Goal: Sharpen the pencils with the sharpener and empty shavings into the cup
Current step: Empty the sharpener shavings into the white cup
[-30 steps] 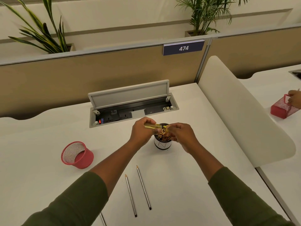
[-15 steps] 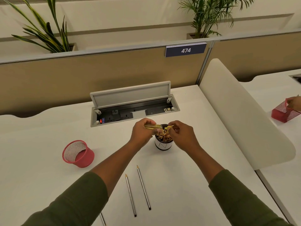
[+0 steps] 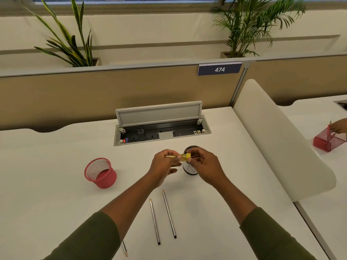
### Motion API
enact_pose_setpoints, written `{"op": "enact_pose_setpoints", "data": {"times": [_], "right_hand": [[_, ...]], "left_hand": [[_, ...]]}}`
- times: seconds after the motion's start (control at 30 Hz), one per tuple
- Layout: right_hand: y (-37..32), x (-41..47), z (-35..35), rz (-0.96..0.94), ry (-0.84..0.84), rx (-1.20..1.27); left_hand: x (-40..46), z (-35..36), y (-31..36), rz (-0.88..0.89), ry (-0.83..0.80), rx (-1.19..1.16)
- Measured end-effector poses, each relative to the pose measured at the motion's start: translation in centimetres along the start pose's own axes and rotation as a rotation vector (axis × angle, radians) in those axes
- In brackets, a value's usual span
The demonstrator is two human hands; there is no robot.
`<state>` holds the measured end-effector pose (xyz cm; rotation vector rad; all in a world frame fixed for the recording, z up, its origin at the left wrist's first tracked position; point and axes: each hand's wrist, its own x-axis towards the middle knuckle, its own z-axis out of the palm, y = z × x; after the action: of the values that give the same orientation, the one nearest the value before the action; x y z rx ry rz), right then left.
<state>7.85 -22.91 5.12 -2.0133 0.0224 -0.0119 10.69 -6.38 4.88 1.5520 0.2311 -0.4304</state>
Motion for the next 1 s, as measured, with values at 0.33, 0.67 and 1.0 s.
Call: {"op": "enact_pose_setpoints", "data": {"times": [0.33, 0.67, 1.0], "right_hand": [[-3.3, -3.3, 3.0, -0.108, -0.140, -0.132], [-5.7, -6.2, 6.3, -0.178, -0.224, -0.218], [-7.3, -7.9, 7.8, -0.190, -0.314, -0.297]], "left_hand": [[-5.2, -4.6, -1.3, -0.037, -0.001, -0.093], [-10.0, -8.2, -2.6, -0.015, -0.044, -0.171], [-12.4, -11.4, -2.7, 0.217, -0.055, 0.359]]}}
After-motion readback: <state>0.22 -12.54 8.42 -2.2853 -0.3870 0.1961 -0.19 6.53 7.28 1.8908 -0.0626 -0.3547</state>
